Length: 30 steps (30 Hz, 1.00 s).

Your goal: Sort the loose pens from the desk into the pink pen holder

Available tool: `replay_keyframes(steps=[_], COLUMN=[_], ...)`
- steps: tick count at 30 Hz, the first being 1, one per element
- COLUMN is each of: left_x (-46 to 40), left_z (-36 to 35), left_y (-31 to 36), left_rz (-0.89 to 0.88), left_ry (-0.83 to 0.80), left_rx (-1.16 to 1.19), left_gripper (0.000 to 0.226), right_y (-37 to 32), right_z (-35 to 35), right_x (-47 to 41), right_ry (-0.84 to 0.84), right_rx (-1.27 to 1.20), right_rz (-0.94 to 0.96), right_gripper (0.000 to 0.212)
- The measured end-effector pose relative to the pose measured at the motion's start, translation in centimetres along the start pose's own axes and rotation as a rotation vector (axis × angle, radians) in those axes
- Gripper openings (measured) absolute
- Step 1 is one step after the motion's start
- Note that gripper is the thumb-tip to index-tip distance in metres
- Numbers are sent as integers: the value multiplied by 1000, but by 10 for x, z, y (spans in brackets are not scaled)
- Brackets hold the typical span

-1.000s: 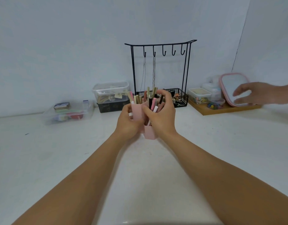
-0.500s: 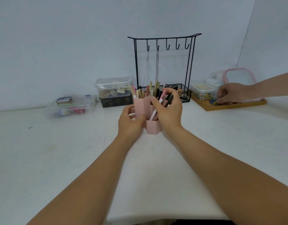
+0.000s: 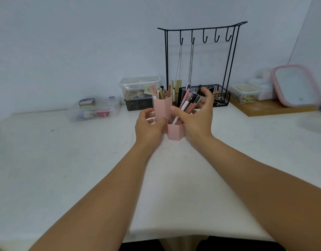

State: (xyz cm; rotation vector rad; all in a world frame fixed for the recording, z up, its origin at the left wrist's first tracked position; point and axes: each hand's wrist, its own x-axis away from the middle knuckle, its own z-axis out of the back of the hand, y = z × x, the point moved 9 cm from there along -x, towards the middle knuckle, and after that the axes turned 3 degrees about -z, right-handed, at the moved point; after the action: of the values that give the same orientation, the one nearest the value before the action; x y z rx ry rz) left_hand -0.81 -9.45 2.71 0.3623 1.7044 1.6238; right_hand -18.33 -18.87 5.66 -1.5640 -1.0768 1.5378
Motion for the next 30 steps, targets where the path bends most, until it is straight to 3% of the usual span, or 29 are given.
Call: replay_keyframes(steps=[4,8,15,24,30], left_x=[0,0,-4,-5,-16], left_z=[2,-1,-6,-40,-12], left_y=[1,-3,-9,-3,10], left_rz=[-2,33,67,66,44], left_ry=[34,-4,-85,-397,-346], left_rx=[-34,5,45,-247,-217], left_gripper=[45,40,43,71,60], right_y=[17,26,33,45,49], right_z=[-8,-22,-22,-37,-38], right_x=[3,12,-1,-15,-14], right_ry=[-182,-488,-398,-347,-365], right_rx=[41,30,198,399,410], right_rz=[-180,-280,-194,-255,-423], right_gripper=[126,109,67,59,48])
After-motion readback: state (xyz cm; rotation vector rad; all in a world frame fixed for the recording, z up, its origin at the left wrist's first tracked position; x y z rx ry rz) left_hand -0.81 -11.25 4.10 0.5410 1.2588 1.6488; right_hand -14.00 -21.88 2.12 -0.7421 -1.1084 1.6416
